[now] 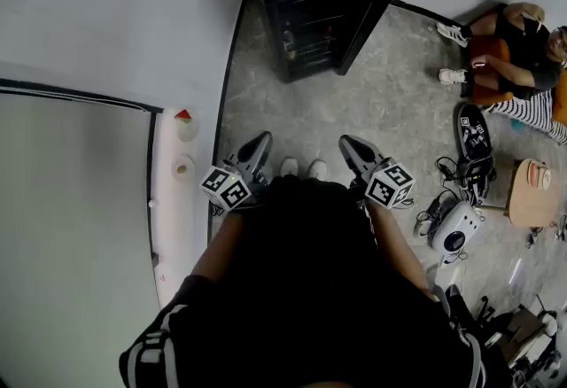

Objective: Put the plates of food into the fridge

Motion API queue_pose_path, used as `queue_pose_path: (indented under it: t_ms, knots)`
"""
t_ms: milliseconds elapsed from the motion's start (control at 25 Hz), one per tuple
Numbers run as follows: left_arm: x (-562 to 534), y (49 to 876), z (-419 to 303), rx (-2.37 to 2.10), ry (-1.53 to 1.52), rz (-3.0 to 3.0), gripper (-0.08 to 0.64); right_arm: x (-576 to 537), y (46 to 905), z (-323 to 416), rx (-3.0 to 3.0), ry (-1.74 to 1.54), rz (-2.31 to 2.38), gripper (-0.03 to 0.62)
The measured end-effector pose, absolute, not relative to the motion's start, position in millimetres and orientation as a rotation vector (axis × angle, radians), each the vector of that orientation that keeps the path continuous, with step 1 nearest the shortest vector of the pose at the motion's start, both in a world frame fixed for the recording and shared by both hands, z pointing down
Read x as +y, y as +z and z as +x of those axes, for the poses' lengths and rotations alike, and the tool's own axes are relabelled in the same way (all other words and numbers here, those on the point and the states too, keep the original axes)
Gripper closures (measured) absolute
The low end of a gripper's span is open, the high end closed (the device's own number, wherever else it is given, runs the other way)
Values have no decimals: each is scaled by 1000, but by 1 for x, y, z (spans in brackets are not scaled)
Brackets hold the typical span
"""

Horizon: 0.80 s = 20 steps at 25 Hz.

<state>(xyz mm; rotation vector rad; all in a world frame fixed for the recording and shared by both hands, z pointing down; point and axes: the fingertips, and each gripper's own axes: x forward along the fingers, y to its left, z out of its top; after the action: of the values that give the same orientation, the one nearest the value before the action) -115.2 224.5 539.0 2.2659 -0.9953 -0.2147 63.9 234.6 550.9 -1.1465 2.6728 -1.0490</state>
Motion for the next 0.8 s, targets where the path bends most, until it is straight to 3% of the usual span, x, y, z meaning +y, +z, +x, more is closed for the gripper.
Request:
queue_pose_path:
  t_ms: [800]
  knots:
    - [237, 543, -80, -958, -77, 2339, 538, 245, 562, 92, 2574, -1143, -1096, 568]
